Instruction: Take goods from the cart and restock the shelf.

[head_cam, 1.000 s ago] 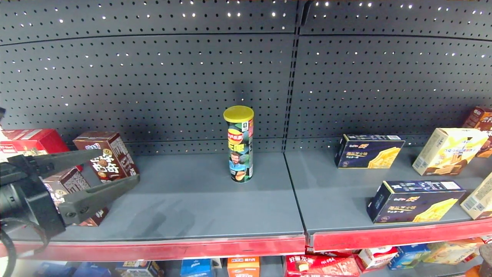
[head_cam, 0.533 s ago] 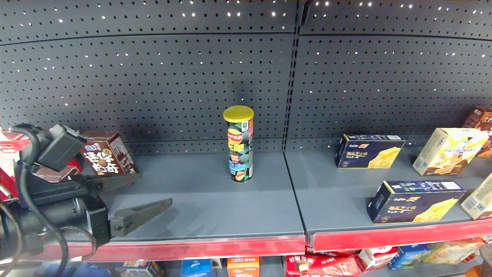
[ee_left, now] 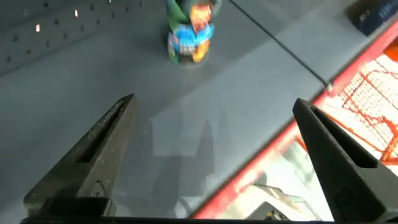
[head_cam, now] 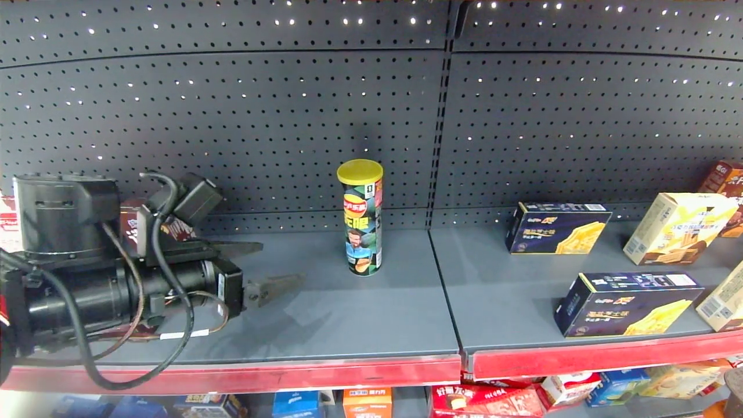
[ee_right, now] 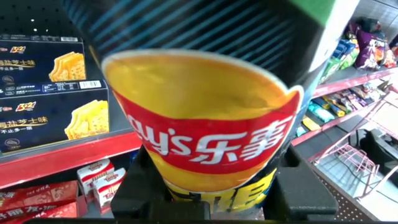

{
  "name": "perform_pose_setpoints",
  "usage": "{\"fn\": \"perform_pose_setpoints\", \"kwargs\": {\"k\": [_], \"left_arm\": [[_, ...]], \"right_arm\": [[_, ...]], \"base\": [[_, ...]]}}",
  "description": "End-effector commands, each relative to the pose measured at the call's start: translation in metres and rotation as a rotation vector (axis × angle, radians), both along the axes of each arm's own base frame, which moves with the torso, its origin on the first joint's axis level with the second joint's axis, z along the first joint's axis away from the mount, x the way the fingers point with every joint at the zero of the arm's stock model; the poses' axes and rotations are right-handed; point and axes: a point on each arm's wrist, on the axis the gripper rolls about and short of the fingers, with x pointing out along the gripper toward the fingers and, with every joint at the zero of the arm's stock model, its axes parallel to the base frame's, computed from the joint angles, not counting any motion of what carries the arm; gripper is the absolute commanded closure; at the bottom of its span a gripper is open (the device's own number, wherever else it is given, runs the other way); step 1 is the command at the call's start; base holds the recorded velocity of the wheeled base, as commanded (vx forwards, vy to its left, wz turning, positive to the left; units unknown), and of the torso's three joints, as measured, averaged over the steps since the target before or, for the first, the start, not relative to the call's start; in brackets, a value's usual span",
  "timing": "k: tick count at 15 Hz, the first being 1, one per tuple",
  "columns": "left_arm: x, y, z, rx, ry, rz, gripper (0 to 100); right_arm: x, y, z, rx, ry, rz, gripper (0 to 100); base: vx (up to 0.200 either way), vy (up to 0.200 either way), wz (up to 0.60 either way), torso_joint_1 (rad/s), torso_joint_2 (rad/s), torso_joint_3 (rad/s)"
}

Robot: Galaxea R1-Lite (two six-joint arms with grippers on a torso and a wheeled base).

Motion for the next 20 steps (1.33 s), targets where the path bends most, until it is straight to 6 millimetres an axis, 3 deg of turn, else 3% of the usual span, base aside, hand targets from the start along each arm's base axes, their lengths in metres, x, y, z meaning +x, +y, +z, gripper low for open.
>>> {"fn": "perform_pose_setpoints", "kwargs": {"k": [1, 6, 12, 20], "left_arm": [[0.023, -0.007, -0.011, -0.001, 0.042, 0.001, 0], [0.06, -0.018, -0.003, -0.058, 0.025, 0.02, 0], [0.083, -0.074, -0.007, -0.149, 0.044, -0.002, 0], [0.096, -0.078, -0.016, -0.142, 0.057, 0.011, 0]], "right_arm": [[0.001, 0.0, -0.001, 0.001, 0.009, -0.001, 100], [0.008, -0.001, -0.001, -0.014, 0.054, 0.0, 100], [0.014, -0.002, 0.004, -0.012, 0.071, 0.001, 100], [0.014, -0.002, 0.002, -0.011, 0.077, -0.003, 100]], "base": [[0.0, 0.0, 0.0, 0.0, 0.0, 0.0], [0.0, 0.0, 0.0, 0.0, 0.0, 0.0], [0.0, 0.0, 0.0, 0.0, 0.0, 0.0], [0.0, 0.0, 0.0, 0.0, 0.0, 0.0]]}}
